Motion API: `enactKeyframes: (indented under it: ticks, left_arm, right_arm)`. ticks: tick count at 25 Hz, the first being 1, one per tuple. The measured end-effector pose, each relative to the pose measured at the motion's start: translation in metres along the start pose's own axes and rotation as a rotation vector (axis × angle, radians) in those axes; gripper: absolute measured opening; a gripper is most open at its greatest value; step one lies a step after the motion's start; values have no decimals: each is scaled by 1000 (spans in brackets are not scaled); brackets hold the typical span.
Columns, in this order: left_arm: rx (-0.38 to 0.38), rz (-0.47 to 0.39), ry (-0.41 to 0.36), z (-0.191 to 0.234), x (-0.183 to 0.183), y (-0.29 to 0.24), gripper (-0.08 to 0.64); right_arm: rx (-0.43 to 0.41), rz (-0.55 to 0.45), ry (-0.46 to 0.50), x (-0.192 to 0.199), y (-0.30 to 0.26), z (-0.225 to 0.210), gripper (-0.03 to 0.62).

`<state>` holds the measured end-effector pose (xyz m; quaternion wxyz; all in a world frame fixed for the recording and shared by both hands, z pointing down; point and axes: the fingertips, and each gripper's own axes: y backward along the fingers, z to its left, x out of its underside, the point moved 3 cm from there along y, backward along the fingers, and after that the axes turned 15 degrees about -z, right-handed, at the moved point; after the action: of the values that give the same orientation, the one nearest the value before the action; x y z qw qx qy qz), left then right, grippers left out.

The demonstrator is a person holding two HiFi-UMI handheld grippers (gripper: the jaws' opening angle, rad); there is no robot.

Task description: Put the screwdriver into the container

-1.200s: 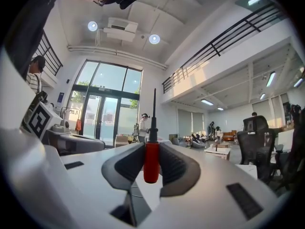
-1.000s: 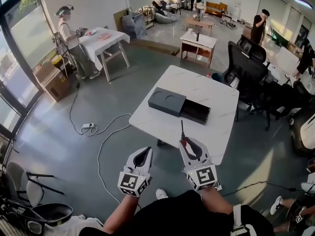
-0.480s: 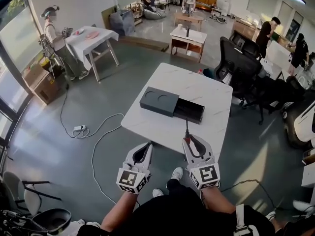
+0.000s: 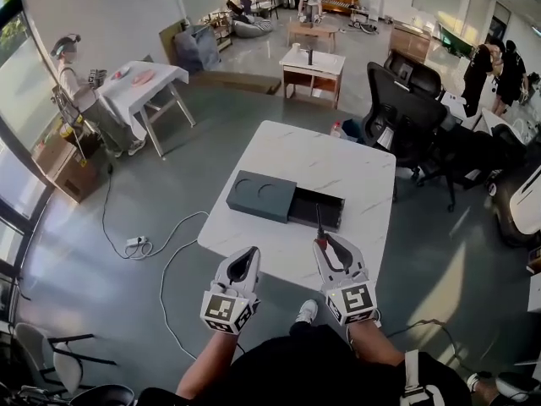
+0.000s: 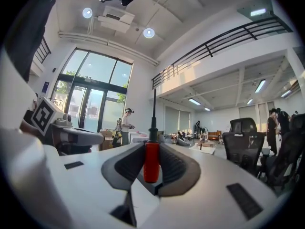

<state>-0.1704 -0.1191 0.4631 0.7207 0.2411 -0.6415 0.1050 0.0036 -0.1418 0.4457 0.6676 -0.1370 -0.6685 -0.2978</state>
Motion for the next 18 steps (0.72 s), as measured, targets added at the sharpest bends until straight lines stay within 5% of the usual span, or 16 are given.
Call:
enactKeyframes:
  ticks: [6, 10, 18]
  left_arm:
    - [5, 17, -13, 8, 12, -51, 9]
    - [22, 58, -92, 8, 17, -78, 9]
    - [-14, 65, -31, 13, 27, -107, 9]
  right_arm:
    - [-7, 13, -19, 19, -28, -40, 97]
    - [-37, 10, -82, 30, -48, -60, 97]
    - [-58, 27, -61, 42, -60, -93, 97]
